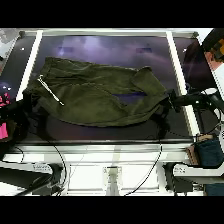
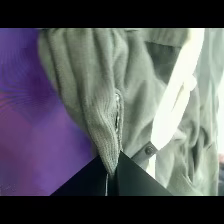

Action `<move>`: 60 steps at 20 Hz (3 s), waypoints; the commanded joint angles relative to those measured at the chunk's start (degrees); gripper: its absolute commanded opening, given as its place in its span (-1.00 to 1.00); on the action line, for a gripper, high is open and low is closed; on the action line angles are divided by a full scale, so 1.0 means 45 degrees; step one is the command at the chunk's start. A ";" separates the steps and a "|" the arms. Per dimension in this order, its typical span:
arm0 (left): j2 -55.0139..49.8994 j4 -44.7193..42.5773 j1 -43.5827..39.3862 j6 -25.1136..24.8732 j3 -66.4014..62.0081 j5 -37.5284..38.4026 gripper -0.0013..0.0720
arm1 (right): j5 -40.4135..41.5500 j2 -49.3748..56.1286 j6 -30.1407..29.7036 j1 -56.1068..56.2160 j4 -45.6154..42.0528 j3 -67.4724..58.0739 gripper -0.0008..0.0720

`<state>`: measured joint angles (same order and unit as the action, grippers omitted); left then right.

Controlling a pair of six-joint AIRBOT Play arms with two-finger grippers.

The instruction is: Fold the clothes and pants, and hang the long-sleeved shirts on hangers.

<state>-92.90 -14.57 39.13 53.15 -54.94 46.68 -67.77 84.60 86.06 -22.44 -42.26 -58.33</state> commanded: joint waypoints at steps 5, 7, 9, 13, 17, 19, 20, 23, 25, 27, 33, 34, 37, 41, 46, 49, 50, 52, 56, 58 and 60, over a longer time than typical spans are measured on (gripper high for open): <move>0.2909 -0.7135 -0.1671 0.4153 0.0262 0.0146 -0.90 | 0.0656 0.0010 0.0641 -0.2647 -0.2356 -0.1642 -0.94; 0.3866 -0.7805 -0.2579 0.5294 0.1069 0.0019 -0.90 | 0.1073 0.0019 0.0646 -0.3764 -0.2181 -0.1642 -0.94; 0.4702 -0.7800 -0.3560 0.6086 0.2263 -0.0384 -0.89 | 0.1661 0.0019 0.0602 -0.4488 -0.1297 -0.1647 -0.94; 0.5974 -0.7757 -0.6086 0.7276 0.4707 -0.1569 -0.89 | 0.2812 0.0019 -0.0170 -0.4250 0.0471 -0.1797 -0.94; 0.6853 -0.6450 -0.7810 0.8004 0.5085 -0.3449 -0.89 | 0.2696 0.0010 -0.0636 -0.3755 0.1554 -0.3963 -0.94; 0.7232 -0.5595 -0.7791 0.8004 0.5081 -0.4221 -0.89 | 0.2429 0.0010 -0.0622 -0.3653 0.1341 -0.5338 -0.94; 0.7363 -0.5610 -0.7718 0.8000 0.5071 -0.4187 -0.89 | 0.2234 0.0010 -0.0588 -0.3657 0.1054 -0.5921 -0.94; 0.7446 -0.6450 -0.7732 0.8000 0.5076 -0.3687 -0.89 | 0.1200 0.0010 -0.0350 -0.3657 -0.0986 -0.6800 -0.94; 0.7451 -0.7616 -0.7718 0.8004 0.5076 -0.3274 -0.89 | -0.0078 0.0029 -0.0189 -0.3662 -0.3157 -0.6674 -0.94; 0.7446 -0.8694 -0.7718 0.8009 0.5085 -0.3055 -0.89 | -0.1190 0.0000 -0.0092 -0.3769 -0.4799 -0.5863 -0.94; 0.7451 -1.1676 -0.6387 0.8082 0.5115 -0.1137 -0.89 | -0.1331 -0.1282 -0.1059 -0.5251 -0.4954 -0.0816 -0.94; 0.7451 -1.2196 -0.6008 0.7834 0.5115 -0.0777 -0.89 | -0.1447 -0.1491 -0.1093 -0.5469 -0.4998 -0.0160 -0.94; 0.7451 -1.2386 -0.5654 0.6732 0.5115 0.0029 -0.89 | -0.1496 -0.1967 -0.1423 -0.5610 -0.5153 0.1253 -0.94; 0.7451 -1.3580 -0.5654 0.6611 0.5129 0.0457 -0.89 | -0.1797 -0.2370 -0.1263 -0.5610 -0.6441 0.2152 -0.94; 0.7451 -1.4678 -0.5547 0.6606 0.5217 0.0816 -0.89 | -0.1812 -0.3065 -0.0670 -0.5610 -0.7655 0.2963 -0.94; 0.7451 -1.5008 -0.5498 0.6615 0.5401 0.0690 -0.89 | -0.1768 -0.3138 -0.0583 -0.5610 -0.7732 0.3026 -0.94; 0.7446 -1.5008 -0.5498 0.6635 0.5416 0.0695 -0.88 | -0.1773 -0.3138 -0.0583 -0.5595 -0.7548 0.3011 -0.93; 0.7451 -1.4994 -0.5498 0.6664 0.5411 0.0680 -0.65 | -0.1768 -0.3138 -0.0583 -0.5561 -0.7310 0.2769 -0.65; 0.7456 -1.4999 -0.5498 0.6985 0.5134 0.0476 0.38 | -0.1802 -0.3138 -0.0899 -0.5557 -0.5557 0.1122 -0.21; 0.7514 -1.4974 -0.5498 0.7393 0.4318 0.0447 0.38 | -0.1749 -0.3133 -0.2093 -0.5357 -0.3351 0.0175 -0.03; 0.7825 -1.4936 -0.5498 0.8068 0.3031 0.0437 0.38 | -0.1409 -0.3045 -0.3070 -0.4279 -0.2239 -0.0646 0.31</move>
<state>-58.76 -81.93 14.33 85.91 -36.01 49.21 -75.53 70.63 78.32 -45.39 -62.43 -56.25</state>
